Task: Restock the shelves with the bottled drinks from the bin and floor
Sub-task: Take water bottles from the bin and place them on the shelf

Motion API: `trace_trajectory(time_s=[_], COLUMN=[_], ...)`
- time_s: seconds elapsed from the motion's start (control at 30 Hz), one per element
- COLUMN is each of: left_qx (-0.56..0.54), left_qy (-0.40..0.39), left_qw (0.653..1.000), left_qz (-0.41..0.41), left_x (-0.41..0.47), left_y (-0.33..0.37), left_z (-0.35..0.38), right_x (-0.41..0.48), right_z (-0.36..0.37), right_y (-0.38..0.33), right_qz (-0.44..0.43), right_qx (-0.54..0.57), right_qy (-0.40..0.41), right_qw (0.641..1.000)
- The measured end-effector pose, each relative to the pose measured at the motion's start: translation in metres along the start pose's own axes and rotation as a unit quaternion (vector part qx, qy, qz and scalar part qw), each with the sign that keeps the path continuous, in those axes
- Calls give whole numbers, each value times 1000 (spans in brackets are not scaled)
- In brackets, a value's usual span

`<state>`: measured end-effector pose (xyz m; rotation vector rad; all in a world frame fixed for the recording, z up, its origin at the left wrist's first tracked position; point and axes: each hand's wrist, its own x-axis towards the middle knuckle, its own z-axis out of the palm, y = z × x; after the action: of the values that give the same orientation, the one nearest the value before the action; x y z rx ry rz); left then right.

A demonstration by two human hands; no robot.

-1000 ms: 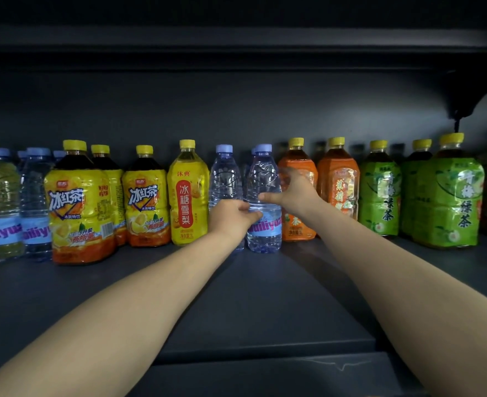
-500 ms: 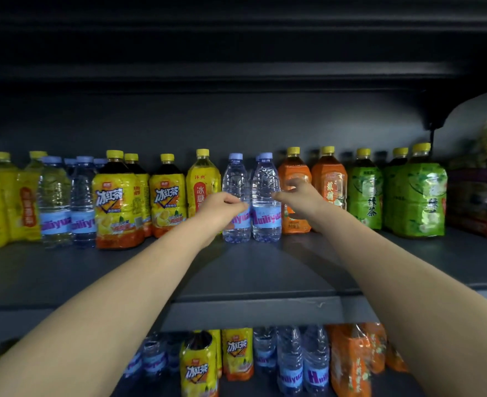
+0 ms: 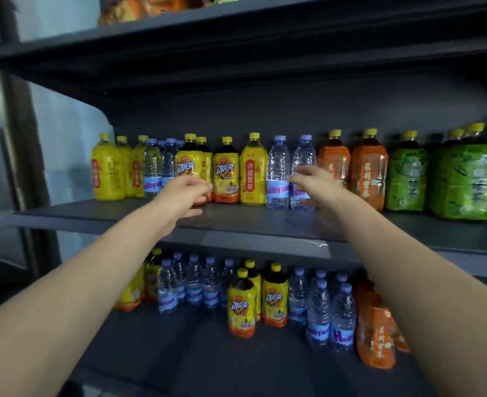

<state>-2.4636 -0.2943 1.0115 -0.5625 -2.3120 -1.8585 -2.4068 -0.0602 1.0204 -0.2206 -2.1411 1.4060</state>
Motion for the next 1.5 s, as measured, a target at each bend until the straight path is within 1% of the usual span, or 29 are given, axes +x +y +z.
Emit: trace_trajectory(time_s=[0.07, 0.17, 0.3, 0.37, 0.47, 0.6, 0.7, 0.8, 0.97, 1.13, 1.23, 1.3, 1.4, 1.5], left_qx=[11, 36, 85, 115, 191, 269, 324, 364, 380, 400, 405, 402, 401, 391], left_qy=[37, 100, 160, 186, 231, 271, 284, 301, 293, 270, 253, 235, 200, 177], left_qw=[999, 994, 980, 970, 944, 904, 867, 829, 788, 761, 754, 753, 743, 736], left_qz=[-10, -33, -77, -106, -137, -194, -251, -299, -385, -434, -451, -464, -497, -525], left_x=[-30, -83, -162, -203, -264, -342, -399, -455, -541, -617, -652, -674, -702, -720], left_y=[-4, -9, -15, -15, -16, -21, -28, -42, -69, -101, -127, -149, -186, -220], left_z=[-14, -31, -55, -69, -95, -129, -155, -181, -221, -258, -269, -270, -271, -269], right_x=[-11, -32, -74, -99, -140, -207, -265, -326, -426, -512, -554, -579, -609, -633], right_z=[2, 12, 38, 56, 93, 155, 200, 241, 295, 331, 350, 360, 378, 395], right_y=[-6, -10, -7, -9, -14, -19, -24, -25, -24, -26, -17, -5, 21, 49], right_qz=[-24, -34, -27, -20, -47, -83, -94, -104, -123, -131, -152, -151, -140, -149], right_qx=[35, 102, 132, 119, 83, 64, 40, 3, -56, -107, -137, -153, -178, -222], right_qy=[-22, -70, -159, -214, -284, -377, -449, -522, -608, -661, -687, -701, -716, -718], right_qw=[999, 992, 978, 969, 954, 920, 888, 846, 782, 731, 697, 680, 660, 643])
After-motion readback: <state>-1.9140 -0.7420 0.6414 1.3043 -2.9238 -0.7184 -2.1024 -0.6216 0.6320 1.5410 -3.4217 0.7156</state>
